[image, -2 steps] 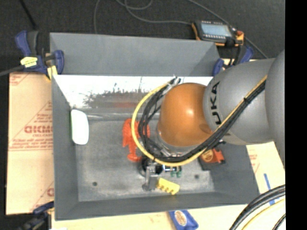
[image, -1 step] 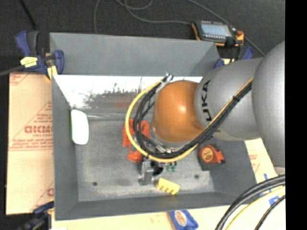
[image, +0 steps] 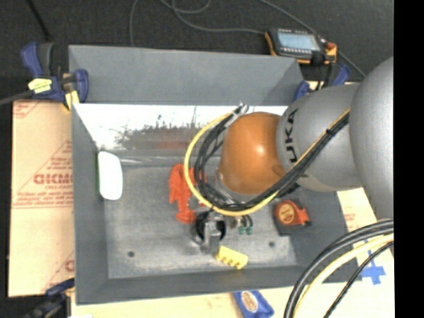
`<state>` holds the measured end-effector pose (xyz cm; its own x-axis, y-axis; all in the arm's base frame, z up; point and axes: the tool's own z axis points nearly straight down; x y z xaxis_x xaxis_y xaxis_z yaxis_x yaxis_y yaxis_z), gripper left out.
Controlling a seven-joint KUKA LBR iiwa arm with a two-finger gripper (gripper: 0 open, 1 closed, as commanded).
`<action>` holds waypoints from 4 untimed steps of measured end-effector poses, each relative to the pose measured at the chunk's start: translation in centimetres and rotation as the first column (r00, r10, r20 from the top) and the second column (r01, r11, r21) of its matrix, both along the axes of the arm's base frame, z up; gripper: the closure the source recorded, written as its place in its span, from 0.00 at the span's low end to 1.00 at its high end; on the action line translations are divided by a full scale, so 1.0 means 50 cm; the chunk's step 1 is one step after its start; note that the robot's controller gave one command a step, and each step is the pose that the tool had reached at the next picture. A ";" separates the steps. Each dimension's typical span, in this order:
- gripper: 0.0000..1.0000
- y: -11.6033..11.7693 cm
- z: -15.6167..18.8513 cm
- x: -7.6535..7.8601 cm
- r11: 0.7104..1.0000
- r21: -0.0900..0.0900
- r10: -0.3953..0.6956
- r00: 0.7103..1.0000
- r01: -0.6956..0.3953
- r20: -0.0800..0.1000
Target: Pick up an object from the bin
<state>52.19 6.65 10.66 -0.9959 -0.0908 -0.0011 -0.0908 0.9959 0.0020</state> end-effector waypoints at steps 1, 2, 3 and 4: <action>1.00 -0.081 -0.008 0.043 0.994 -0.001 -0.114 0.994 0.114 0.003; 1.00 -0.080 -0.008 0.042 0.993 -0.001 -0.114 0.993 0.114 0.003; 1.00 -0.088 0.018 0.038 0.995 -0.002 -0.099 0.995 0.099 0.003; 1.00 -0.121 0.088 0.038 0.994 -0.003 -0.108 0.994 0.108 0.002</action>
Offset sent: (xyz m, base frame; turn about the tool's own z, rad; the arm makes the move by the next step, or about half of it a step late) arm 0.0000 0.0000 0.0000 0.0000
